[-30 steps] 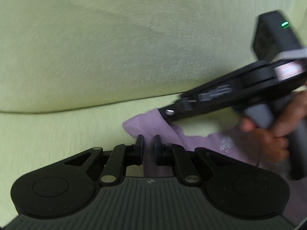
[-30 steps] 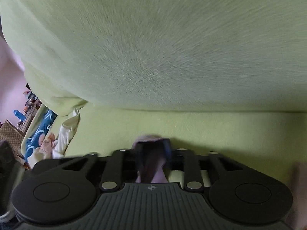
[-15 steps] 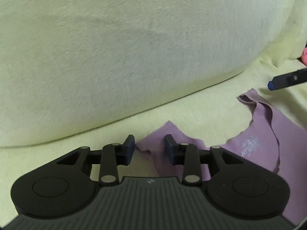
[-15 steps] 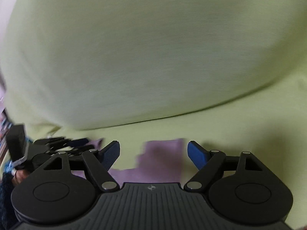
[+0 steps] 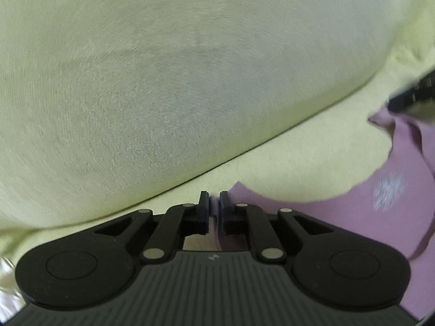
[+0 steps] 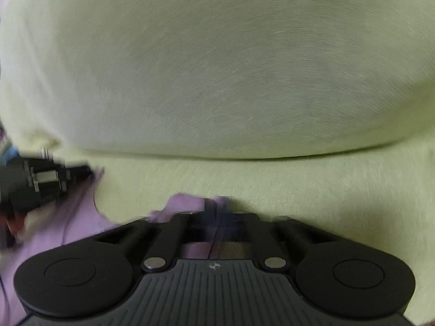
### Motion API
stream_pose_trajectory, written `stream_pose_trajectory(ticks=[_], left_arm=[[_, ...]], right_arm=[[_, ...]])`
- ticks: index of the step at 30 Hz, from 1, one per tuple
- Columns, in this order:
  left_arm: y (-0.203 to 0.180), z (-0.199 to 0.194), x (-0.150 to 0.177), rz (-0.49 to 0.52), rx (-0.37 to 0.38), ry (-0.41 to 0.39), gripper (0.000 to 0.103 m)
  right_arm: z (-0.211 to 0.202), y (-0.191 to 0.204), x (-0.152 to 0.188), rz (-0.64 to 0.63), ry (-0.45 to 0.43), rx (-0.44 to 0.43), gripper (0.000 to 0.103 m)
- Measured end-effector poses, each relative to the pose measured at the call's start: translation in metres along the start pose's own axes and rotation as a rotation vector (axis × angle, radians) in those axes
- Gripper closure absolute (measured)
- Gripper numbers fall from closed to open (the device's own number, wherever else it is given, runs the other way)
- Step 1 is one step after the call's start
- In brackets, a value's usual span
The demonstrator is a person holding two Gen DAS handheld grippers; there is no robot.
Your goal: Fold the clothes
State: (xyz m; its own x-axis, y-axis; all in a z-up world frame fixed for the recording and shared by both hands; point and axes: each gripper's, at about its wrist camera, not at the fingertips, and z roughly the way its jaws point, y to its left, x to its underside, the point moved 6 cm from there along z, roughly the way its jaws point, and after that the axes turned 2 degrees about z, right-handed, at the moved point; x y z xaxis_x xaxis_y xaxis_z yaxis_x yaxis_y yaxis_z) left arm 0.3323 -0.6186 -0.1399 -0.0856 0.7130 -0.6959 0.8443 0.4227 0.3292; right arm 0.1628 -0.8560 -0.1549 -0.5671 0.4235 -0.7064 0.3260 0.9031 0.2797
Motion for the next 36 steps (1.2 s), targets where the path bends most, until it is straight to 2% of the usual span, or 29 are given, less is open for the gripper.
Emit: stream_pose_trajectory(ticks=[5,7,9,10,11,13,14,16,18,19,21,22,23,24,25,26,27,28,30,32,33,34,36], left_arm=[[0.008,-0.007,0.004,-0.009,-0.020,-0.017,0.094],[0.011,0.000,0.006,-0.005,-0.043,0.013,0.094],[0.011,0.003,0.008,0.026,-0.072,0.025,0.093],[0.013,0.000,0.007,0.022,-0.072,0.027,0.091],[0.015,-0.003,0.007,0.019,-0.072,0.030,0.091],[0.024,-0.019,0.003,-0.064,-0.044,0.006,0.088],[0.034,-0.029,0.002,-0.109,-0.051,-0.020,0.087],[0.053,-0.056,0.006,-0.209,-0.069,-0.062,0.086],[0.059,-0.088,0.016,-0.306,0.011,-0.073,0.087],[0.052,-0.104,0.022,-0.316,0.079,-0.070,0.086],[0.024,-0.129,0.039,-0.266,0.145,-0.055,0.087],[0.008,-0.139,0.048,-0.233,0.170,-0.043,0.085],[-0.007,-0.142,0.057,-0.200,0.192,-0.022,0.084],[-0.018,-0.141,0.066,-0.176,0.182,0.009,0.083],[-0.028,-0.140,0.074,-0.153,0.172,0.041,0.083],[-0.022,-0.135,0.081,-0.175,0.132,0.056,0.083],[-0.016,-0.130,0.088,-0.198,0.092,0.071,0.083],[-0.010,-0.126,0.095,-0.221,0.052,0.086,0.083],[0.004,-0.152,0.101,-0.359,0.029,0.103,0.084],[0.010,-0.188,0.105,-0.447,0.038,0.148,0.084],[0.007,-0.212,0.109,-0.461,0.032,0.158,0.081],[0.005,-0.237,0.112,-0.474,0.026,0.167,0.072],[-0.012,-0.281,0.127,-0.471,0.017,0.178,0.061]], right_arm=[[-0.015,-0.013,0.002,-0.004,-0.085,0.145,0.103],[-0.010,-0.010,0.012,-0.024,-0.065,0.177,0.099],[-0.012,-0.005,0.013,-0.042,-0.067,0.215,0.077],[-0.016,-0.004,0.011,-0.038,-0.079,0.246,0.048],[-0.024,-0.005,0.008,-0.029,-0.116,0.283,0.038],[-0.047,-0.004,0.006,-0.024,-0.192,0.321,0.042],[-0.061,-0.002,0.008,-0.014,-0.214,0.320,0.048],[-0.083,0.008,0.019,0.021,-0.220,0.239,0.061],[-0.100,0.026,0.041,0.041,-0.170,0.120,0.069],[-0.103,0.036,0.055,0.040,-0.131,0.065,0.074],[-0.102,0.049,0.084,0.051,-0.038,0.013,0.076],[-0.098,0.053,0.096,0.060,0.002,0.018,0.078],[-0.095,0.054,0.103,0.071,0.003,0.058,0.090],[-0.093,0.054,0.106,0.082,-0.020,0.110,0.093],[-0.092,0.054,0.110,0.093,-0.042,0.163,0.091],[-0.098,0.049,0.111,0.114,-0.069,0.239,0.080],[-0.112,0.044,0.110,0.140,-0.104,0.307,0.079],[-0.130,0.044,0.110,0.165,-0.144,0.333,0.079],[-0.170,0.053,0.121,0.223,-0.197,0.305,0.078],[-0.209,0.070,0.143,0.269,-0.202,0.276,0.062],[-0.226,0.080,0.155,0.288,-0.199,0.263,0.059],[-0.241,0.091,0.167,0.304,-0.193,0.250,0.054],[-0.268,0.116,0.198,0.343,-0.179,0.226,0.050]])
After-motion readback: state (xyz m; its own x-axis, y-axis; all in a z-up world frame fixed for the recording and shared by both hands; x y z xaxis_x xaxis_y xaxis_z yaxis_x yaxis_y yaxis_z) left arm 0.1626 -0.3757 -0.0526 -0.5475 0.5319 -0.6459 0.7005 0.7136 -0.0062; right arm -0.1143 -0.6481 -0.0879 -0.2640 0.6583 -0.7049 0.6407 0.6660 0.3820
